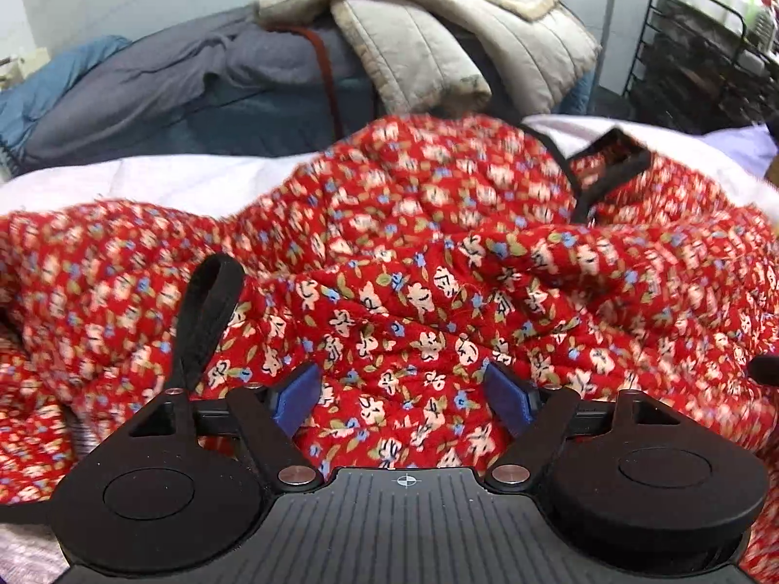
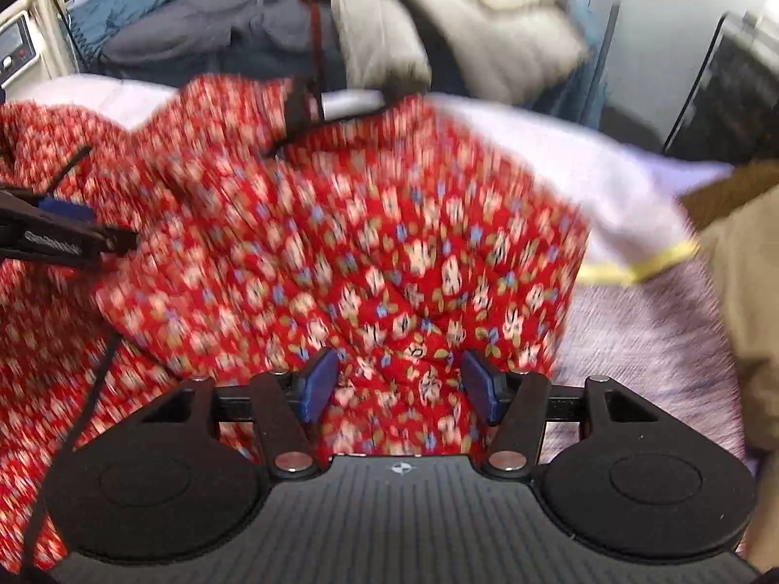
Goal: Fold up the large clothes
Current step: 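Fold the collar end of the jacket over the body with the right gripper, then grasp the jacket sleeve cuff with the left gripper and lift it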
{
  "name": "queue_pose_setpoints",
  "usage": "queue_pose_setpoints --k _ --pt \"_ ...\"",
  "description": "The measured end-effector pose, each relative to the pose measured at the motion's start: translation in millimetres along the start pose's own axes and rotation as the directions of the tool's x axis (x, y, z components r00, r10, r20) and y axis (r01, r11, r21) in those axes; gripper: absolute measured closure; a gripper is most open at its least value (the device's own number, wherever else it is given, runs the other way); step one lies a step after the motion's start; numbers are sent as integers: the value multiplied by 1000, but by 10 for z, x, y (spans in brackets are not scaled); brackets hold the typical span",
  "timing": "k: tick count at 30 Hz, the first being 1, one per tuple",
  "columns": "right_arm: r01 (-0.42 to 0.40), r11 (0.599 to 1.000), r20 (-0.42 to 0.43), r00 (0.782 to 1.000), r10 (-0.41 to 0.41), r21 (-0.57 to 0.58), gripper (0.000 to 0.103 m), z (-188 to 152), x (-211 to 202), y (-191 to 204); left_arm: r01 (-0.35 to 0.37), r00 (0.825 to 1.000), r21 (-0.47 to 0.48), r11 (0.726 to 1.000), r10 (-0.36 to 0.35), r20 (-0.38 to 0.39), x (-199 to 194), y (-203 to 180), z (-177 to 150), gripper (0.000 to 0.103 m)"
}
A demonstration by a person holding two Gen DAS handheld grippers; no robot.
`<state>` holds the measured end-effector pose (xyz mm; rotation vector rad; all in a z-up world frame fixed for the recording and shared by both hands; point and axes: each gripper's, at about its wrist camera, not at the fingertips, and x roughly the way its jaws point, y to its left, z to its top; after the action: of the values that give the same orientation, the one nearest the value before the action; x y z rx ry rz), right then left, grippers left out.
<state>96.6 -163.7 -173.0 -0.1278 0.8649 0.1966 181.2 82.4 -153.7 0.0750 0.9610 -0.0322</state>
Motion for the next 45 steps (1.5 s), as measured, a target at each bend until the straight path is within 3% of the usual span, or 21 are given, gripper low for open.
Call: queue_pose_setpoints --k 3,5,7,10,15,18,21,25,29,34,36,38,41,42,43,45 --pt "-99 994 75 993 96 38 39 56 -249 54 -4 999 -19 1000 5 31 -165 20 -21 0" --pt "-140 989 57 989 138 42 34 46 -251 119 -4 1000 -29 1000 4 17 -155 49 -68 0" --pt "-133 990 17 991 132 38 34 6 -139 183 -10 1000 -24 1000 10 -12 -67 65 -113 0" --pt "-117 992 -43 992 120 55 32 -45 29 198 -8 1000 -7 1000 8 4 3 68 -151 0" --pt "-91 995 -60 994 93 31 29 26 91 255 -8 1000 0 1000 8 19 -58 96 -137 0" --pt "-71 996 -60 995 75 59 29 102 12 264 -46 994 -34 998 49 97 -371 218 -203 0" --pt "-70 989 -21 997 74 127 23 77 -167 246 -109 975 -130 985 132 181 -699 522 -360 0" --pt "-92 977 -15 995 97 192 21 -58 -426 240 -207 946 -349 914 278 167 -996 1164 -657 0" --pt "-119 974 -43 991 130 192 21 -181 -576 312 -262 939 -497 827 337 67 -971 1721 -884 0" --pt "-137 980 -86 985 151 143 21 -250 -672 491 -221 957 -661 717 290 -6 -746 2136 -1105 0" --pt "-137 983 -90 985 148 123 21 -263 -720 559 -165 965 -727 667 262 21 -663 2244 -1161 0" --pt "-138 986 -94 985 147 94 21 -273 -769 624 -114 970 -763 636 238 53 -606 2320 -1154 2" --pt "-137 988 -102 984 144 73 21 -300 -834 677 -90 973 -769 633 220 67 -554 2382 -1048 36" --pt "-140 988 -104 984 147 69 21 -315 -854 688 -102 974 -752 651 220 59 -566 2375 -989 49" --pt "-143 988 -106 983 149 66 22 -330 -869 692 -110 972 -721 684 227 68 -627 2344 -913 52" --pt "-152 986 -112 981 159 65 23 -360 -880 685 -110 959 -617 779 245 140 -893 2203 -738 54"
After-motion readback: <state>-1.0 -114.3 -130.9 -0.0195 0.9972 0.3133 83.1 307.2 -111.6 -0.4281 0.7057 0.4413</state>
